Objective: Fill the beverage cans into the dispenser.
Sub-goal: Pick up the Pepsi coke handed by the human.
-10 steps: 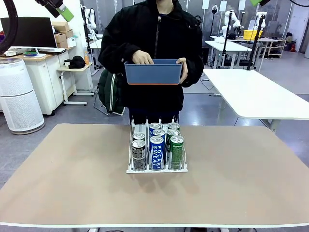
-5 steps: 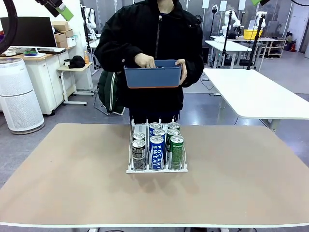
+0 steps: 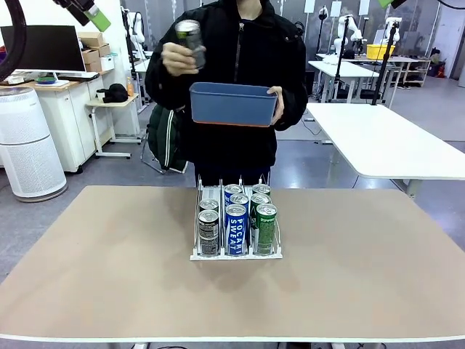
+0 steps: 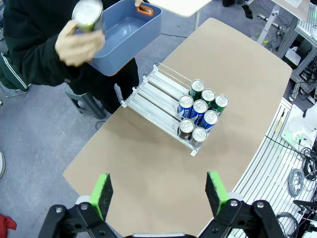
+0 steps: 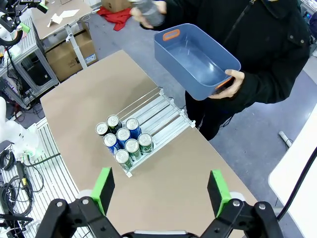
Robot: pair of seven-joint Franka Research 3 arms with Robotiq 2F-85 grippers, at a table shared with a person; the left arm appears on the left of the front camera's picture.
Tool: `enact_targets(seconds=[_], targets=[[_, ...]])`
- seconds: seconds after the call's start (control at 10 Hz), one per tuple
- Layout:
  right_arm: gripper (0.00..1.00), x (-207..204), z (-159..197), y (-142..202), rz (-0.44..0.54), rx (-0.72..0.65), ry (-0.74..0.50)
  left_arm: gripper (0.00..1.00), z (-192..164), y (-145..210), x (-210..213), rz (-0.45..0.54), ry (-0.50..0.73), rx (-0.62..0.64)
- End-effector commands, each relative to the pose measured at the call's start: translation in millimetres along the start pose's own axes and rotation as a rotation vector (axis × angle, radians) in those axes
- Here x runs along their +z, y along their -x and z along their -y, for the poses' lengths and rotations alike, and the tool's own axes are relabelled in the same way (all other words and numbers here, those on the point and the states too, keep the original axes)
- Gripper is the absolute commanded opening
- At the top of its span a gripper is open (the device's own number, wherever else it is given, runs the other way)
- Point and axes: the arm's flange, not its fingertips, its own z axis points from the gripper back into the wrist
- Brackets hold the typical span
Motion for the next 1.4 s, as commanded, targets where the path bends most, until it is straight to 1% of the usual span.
enact_targets(seconds=[0.0, 1.3], targets=[[1.0, -0.5, 0.0, 0.5, 0.0, -0.002, -0.002, 1.0, 0.4, 0.8, 0.2, 0.0, 0.002, 0.01], [1.0, -0.5, 0.0, 0.5, 0.0, -0.002, -0.002, 1.0, 0.4, 0.8, 0.2, 0.0, 0.002, 0.01]])
